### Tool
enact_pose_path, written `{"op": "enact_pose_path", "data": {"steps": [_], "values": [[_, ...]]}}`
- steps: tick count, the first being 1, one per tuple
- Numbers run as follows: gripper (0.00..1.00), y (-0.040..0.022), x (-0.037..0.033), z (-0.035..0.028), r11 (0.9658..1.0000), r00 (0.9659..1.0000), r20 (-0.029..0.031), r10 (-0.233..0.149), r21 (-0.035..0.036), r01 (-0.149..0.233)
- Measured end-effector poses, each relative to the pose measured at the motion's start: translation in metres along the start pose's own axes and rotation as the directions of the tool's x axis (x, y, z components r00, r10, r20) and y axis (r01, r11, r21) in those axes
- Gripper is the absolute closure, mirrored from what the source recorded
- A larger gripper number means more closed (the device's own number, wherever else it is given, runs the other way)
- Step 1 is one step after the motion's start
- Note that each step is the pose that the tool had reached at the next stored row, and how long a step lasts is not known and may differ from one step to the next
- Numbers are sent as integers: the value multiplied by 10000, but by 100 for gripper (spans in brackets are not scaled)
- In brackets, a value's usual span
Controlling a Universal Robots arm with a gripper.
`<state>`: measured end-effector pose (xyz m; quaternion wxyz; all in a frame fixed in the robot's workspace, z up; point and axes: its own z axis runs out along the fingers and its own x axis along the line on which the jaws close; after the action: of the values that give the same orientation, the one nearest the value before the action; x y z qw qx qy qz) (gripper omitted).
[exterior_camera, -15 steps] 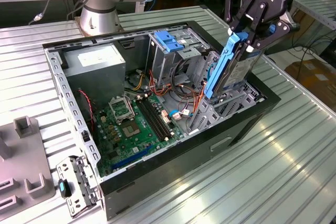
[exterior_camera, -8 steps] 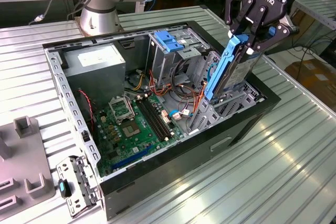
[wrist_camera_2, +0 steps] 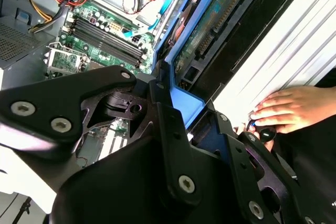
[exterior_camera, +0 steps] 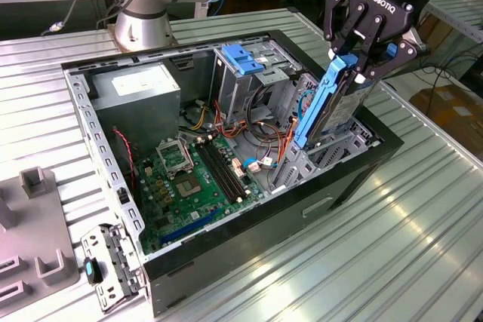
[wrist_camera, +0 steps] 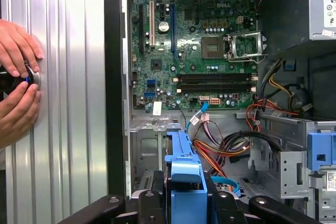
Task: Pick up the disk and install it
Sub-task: 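Insert the disk into the insertion slot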
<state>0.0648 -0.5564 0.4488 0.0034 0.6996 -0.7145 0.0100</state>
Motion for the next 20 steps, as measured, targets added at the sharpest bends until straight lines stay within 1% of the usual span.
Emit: {"op": "enact_pose_path", "data": {"steps": [8,20], "values": [[63,-13,21,23,10000,10000,-2,-1,-33,1],[63,-13,24,40,10000,10000,0,-68,-32,68]]}}
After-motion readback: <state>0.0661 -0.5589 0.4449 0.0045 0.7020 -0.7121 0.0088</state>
